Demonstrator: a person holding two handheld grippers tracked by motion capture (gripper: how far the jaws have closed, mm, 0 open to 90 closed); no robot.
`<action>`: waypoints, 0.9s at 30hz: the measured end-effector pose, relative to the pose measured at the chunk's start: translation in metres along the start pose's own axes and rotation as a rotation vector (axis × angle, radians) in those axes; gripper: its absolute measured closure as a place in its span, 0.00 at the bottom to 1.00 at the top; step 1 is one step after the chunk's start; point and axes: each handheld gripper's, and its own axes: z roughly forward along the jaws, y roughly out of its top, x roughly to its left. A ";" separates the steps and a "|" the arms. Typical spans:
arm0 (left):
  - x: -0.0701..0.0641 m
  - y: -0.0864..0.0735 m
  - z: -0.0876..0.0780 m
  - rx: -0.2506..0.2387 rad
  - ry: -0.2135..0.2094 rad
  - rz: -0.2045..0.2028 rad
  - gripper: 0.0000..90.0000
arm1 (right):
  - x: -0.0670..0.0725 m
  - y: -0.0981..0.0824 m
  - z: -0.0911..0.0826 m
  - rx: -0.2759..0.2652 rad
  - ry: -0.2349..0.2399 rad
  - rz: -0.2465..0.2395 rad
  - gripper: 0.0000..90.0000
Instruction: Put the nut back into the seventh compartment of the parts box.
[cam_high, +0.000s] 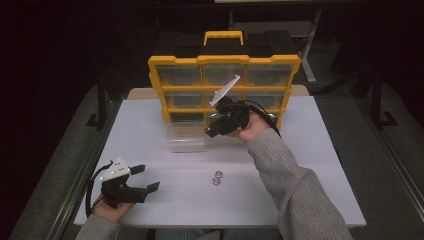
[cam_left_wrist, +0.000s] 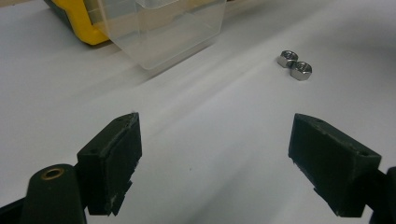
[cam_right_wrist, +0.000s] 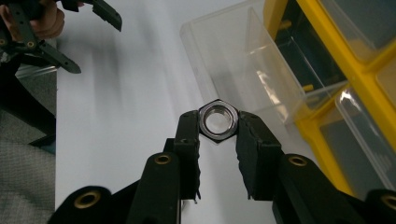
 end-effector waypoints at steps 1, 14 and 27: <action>0.000 0.000 0.000 0.001 0.000 0.001 0.19 | 0.000 0.004 0.001 0.002 0.001 -0.005 0.77; 0.000 0.000 -0.001 -0.005 0.001 0.000 0.19 | -0.005 0.039 0.029 0.021 0.013 -0.023 0.77; 0.000 0.000 -0.001 -0.006 0.000 -0.003 0.19 | -0.013 0.042 0.063 0.098 0.019 0.002 0.77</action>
